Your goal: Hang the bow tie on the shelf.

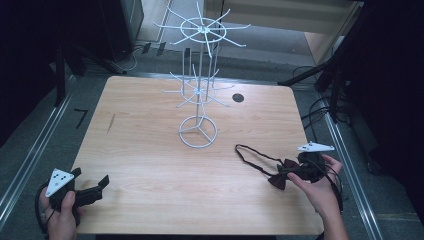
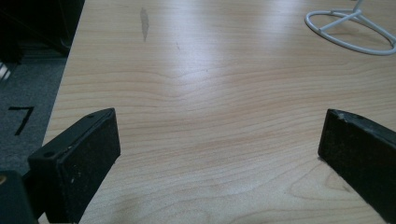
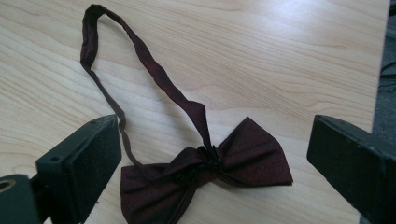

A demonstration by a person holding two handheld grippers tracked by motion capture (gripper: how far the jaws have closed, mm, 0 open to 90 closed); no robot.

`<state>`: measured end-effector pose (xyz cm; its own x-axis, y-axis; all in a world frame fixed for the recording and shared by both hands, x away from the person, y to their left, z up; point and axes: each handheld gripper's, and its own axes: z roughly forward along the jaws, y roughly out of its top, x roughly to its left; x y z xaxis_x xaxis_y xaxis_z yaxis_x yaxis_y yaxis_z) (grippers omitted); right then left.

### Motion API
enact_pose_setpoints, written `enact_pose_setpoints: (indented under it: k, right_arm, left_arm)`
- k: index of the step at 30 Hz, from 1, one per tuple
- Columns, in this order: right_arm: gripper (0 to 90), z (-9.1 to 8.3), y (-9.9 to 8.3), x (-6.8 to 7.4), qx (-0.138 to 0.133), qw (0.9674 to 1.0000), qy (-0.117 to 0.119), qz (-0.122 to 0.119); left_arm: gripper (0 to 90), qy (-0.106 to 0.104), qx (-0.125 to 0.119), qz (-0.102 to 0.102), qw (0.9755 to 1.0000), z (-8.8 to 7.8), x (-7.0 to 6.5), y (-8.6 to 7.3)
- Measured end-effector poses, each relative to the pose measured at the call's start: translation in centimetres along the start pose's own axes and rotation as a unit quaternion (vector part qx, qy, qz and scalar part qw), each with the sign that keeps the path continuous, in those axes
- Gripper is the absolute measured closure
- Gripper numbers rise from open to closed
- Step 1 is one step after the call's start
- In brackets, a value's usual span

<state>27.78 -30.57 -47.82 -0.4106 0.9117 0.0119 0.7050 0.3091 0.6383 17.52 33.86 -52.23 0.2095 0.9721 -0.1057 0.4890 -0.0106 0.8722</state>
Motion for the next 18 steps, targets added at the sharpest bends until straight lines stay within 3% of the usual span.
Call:
enact_pose_setpoints:
  k: [6, 10, 12, 18]
  right_arm:
    - [1.5, 1.5, 1.4, -0.1, 0.034, 0.9992, 0.003, -0.021]
    - [1.5, 2.6, 2.2, 0.1, 0.071, 0.9965, 0.011, -0.043]
    - [1.5, 2.7, 2.4, 0.2, 0.077, 0.9958, 0.014, -0.048]
    - [1.3, 3.7, 3.2, 0.8, 0.104, 0.9918, 0.045, -0.06]
  left_arm:
    - [0.0, 0.001, 0.001, -0.001, 1.0, 0.0, 0.0, 0.0]
    - [0.0, -0.002, 0.005, 0.001, 1.0, 0.0, 0.1, 0.0]
    - [0.0, -0.002, 0.005, 0.0, 1.0, 0.0, 0.1, 0.0]
    - [0.0, -0.002, 0.003, -0.002, 1.0, 0.0, 0.1, 0.0]
